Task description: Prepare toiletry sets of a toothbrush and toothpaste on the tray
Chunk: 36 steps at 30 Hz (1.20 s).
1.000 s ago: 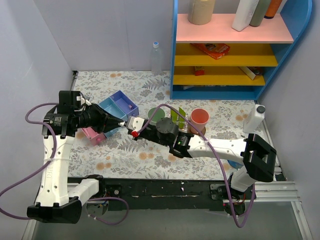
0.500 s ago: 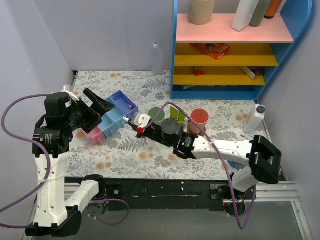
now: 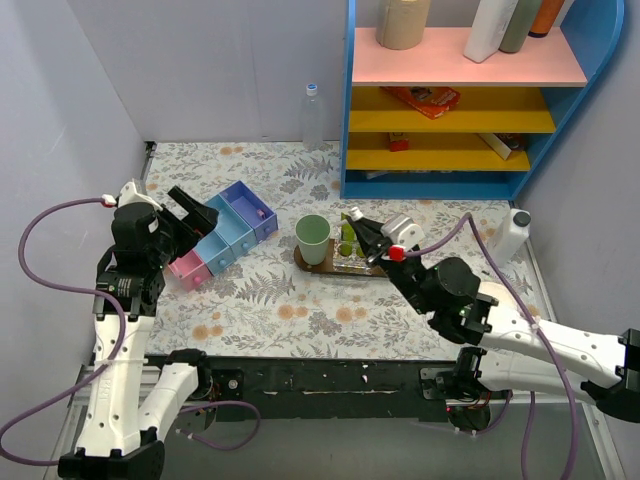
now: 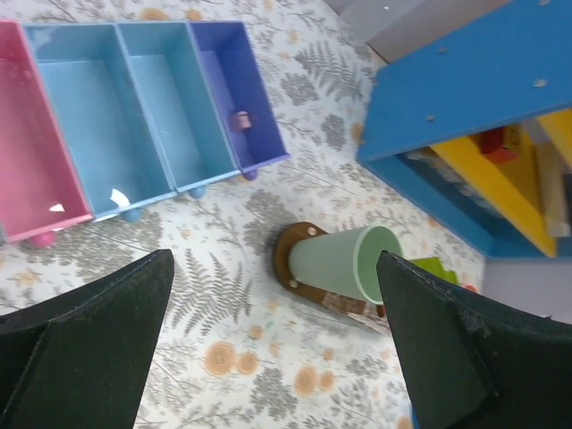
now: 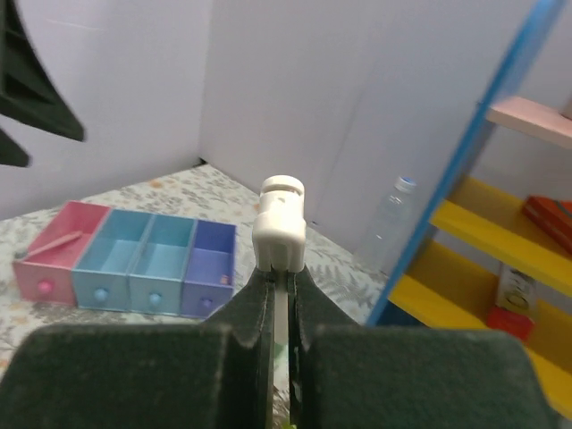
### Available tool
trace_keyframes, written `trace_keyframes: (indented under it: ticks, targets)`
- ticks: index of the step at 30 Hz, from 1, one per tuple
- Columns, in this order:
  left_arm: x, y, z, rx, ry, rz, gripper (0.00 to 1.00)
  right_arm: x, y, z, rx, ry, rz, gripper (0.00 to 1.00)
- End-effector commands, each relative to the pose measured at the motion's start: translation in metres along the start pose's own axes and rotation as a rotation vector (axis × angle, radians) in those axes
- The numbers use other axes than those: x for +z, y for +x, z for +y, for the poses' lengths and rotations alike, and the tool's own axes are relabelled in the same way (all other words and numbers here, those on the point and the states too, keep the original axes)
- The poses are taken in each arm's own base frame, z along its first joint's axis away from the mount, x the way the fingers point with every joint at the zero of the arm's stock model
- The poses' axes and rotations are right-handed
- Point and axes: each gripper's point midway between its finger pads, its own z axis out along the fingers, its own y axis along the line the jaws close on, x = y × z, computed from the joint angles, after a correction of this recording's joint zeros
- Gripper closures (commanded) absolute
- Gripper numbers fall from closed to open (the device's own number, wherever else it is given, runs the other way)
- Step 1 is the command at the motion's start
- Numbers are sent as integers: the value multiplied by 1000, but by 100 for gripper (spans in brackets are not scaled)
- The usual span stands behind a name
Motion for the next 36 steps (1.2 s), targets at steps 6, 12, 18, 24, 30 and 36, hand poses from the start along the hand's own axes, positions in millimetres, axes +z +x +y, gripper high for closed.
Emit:
trace_keyframes:
  ticks: [6,12,18,24,30,36]
  targets:
    - [5,-21,43,186,-140,-188,2,-41,52,-62,-10,264,101,99]
    - [12,-4,51,169,-121,-170,2,-47,70,-61,27,239,110,99]
    - [13,-1,52,172,-122,-153,2,-50,85,-53,34,211,128,99]
    - [10,-5,51,183,-119,-165,2,-55,94,-50,44,203,115,99]
    - [9,-5,50,191,-119,-162,2,-56,98,-49,63,205,85,99]
    - [6,-9,49,203,-123,-168,2,-54,107,-49,68,203,83,99]
